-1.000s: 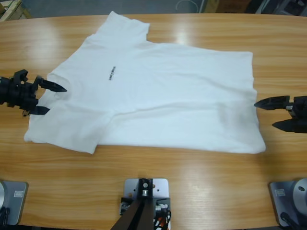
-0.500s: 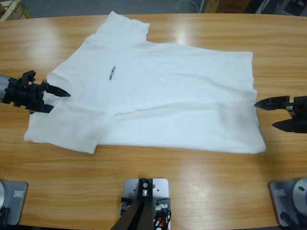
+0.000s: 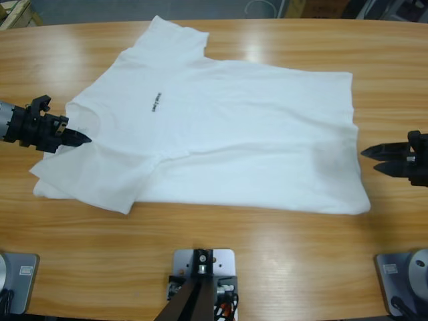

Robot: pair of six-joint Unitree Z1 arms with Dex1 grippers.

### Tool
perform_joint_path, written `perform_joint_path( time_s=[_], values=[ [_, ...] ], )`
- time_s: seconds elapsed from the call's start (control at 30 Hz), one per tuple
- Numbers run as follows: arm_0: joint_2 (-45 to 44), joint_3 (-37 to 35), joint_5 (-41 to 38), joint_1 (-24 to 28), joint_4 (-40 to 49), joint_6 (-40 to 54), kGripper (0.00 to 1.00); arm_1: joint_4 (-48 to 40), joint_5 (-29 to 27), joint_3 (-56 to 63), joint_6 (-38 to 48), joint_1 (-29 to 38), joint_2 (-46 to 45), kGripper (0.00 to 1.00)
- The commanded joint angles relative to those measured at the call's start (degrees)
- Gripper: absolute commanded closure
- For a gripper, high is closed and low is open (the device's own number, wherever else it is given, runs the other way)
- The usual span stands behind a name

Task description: Fold clothes

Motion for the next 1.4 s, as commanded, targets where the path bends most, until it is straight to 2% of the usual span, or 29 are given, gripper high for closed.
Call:
perform_joint_path(
  time_s=[0.03,0.43,0.63,1.0,1.07,1.1,1.13,1.23,1.27,1.3,1.33,1.37,1.4],
  values=[
    [3.0,-0.6,0.1,0.2,0.0,0.7,1.000,-0.6,1.4,1.9,-0.5,0.6,-1.2,0.860],
    [2.7,0.2,-0.1,4.8,0.0,0.9,1.000,-2.0,1.3,2.9,-0.5,0.6,-0.9,0.859],
    [5.4,0.2,-4.0,7.8,-1.1,3.5,1.000,-2.5,1.3,2.9,-0.5,0.6,-0.7,0.859],
    [10.0,-1.2,-8.7,7.3,-7.1,4.3,1.000,-3.7,1.6,2.4,-0.7,0.6,-0.6,0.855],
    [10.3,-1.1,-8.3,7.6,-7.2,3.8,1.000,-3.7,1.7,2.3,-0.7,0.6,-0.7,0.824],
    [10.1,-0.8,-7.8,8.0,-7.2,3.5,1.000,-3.7,1.7,2.3,-0.7,0.6,-0.9,0.766],
    [9.6,-0.1,-6.7,8.7,-7.2,3.0,1.000,-3.7,1.7,2.3,-0.7,0.6,-1.0,0.650],
    [8.8,0.8,-6.0,9.8,-7.1,2.6,1.000,-3.7,1.7,2.1,-0.7,0.6,-1.1,0.600],
    [8.0,1.3,-5.7,9.8,-7.1,2.5,0.919,-3.7,1.8,2.0,-0.7,0.6,-1.1,0.498],
    [7.1,1.7,-5.4,9.8,-7.1,2.3,0.557,-3.7,1.8,2.0,-0.7,0.6,-1.2,0.456],
    [5.9,2.3,-4.9,9.8,-7.0,2.0,0.254,-3.7,1.8,2.0,-0.7,0.6,-1.2,0.384],
    [4.9,2.7,-4.5,9.8,-7.0,1.8,0.114,-3.7,1.9,2.0,-0.7,0.6,-1.2,0.305],
    [3.6,3.3,-4.2,9.8,-6.9,1.5,0.080,-3.7,1.9,2.0,-0.7,0.6,-1.2,0.291]
  ],
)
